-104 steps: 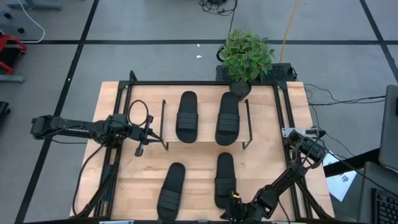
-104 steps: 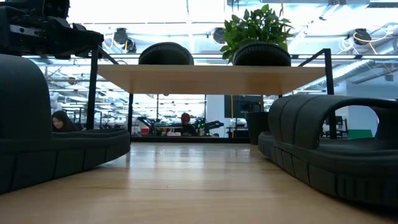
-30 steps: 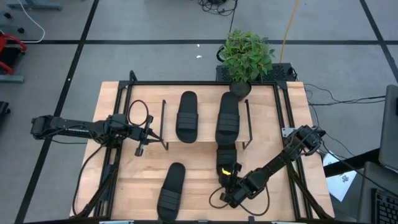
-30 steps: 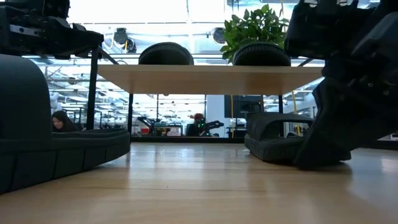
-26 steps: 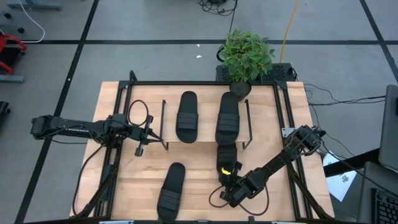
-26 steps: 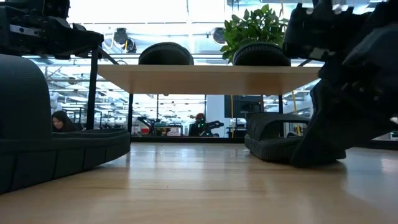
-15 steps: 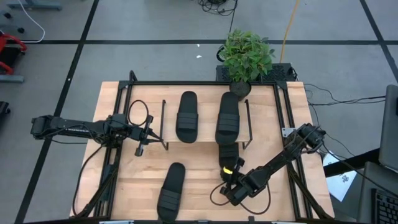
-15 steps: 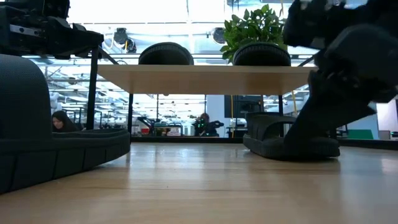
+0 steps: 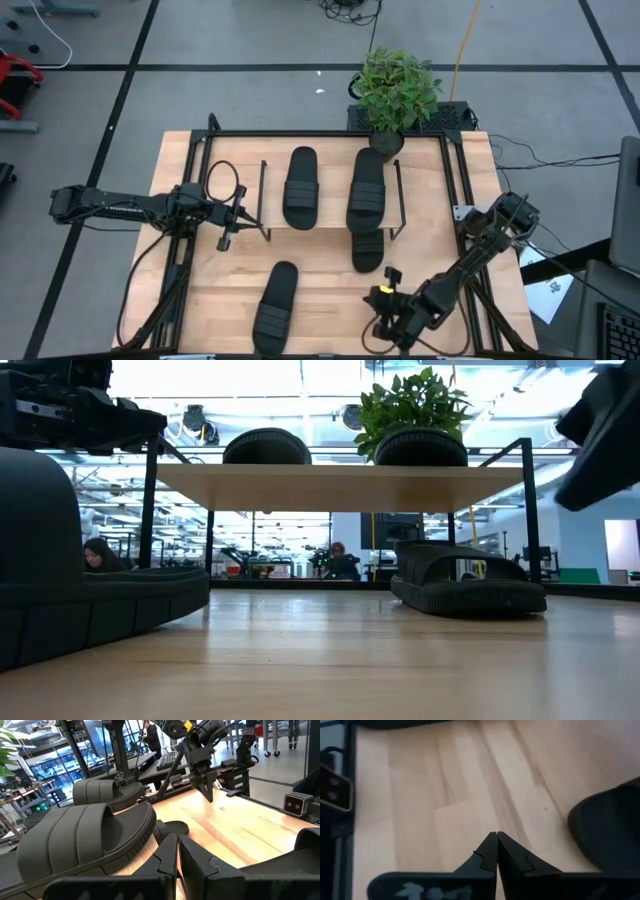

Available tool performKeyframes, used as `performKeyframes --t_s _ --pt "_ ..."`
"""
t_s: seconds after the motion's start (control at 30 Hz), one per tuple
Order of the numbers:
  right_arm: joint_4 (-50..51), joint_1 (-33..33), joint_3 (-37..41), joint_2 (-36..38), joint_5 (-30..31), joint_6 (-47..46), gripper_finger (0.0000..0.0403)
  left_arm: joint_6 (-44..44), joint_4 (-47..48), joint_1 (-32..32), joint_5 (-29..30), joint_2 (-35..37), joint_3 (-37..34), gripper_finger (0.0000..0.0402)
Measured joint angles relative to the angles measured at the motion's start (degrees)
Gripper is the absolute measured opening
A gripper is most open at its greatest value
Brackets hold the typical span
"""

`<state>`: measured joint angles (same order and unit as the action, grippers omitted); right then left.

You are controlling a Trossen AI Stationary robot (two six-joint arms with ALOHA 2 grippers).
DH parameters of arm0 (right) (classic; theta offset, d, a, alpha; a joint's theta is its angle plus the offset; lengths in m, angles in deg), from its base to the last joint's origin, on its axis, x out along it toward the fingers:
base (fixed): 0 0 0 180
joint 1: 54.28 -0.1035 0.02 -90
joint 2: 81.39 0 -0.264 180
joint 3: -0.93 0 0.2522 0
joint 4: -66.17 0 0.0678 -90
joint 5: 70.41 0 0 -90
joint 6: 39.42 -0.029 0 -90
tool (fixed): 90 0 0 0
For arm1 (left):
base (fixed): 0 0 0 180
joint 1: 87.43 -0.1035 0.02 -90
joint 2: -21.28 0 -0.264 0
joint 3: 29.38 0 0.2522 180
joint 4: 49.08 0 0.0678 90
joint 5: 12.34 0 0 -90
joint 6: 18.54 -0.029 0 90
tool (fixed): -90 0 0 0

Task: Pick and place slides into the shelf
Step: Put the right black slide under the shelf

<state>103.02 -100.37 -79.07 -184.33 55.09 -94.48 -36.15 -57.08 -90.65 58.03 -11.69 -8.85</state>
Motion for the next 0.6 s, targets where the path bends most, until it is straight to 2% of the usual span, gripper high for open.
performKeyframes --t_s 0.27,0.6 --pt "-4.32 -0.24 4.81 -0.39 -5.78 0.13 0.0 -0.13 0.07 0.0 0.16 0.0 0.0 0.0026" --pt "-10.87 0.71 12.73 -0.32 -3.8 -4.89 0.0 -0.27 0.09 0.0 0.21 0.0 0.0 0.0026"
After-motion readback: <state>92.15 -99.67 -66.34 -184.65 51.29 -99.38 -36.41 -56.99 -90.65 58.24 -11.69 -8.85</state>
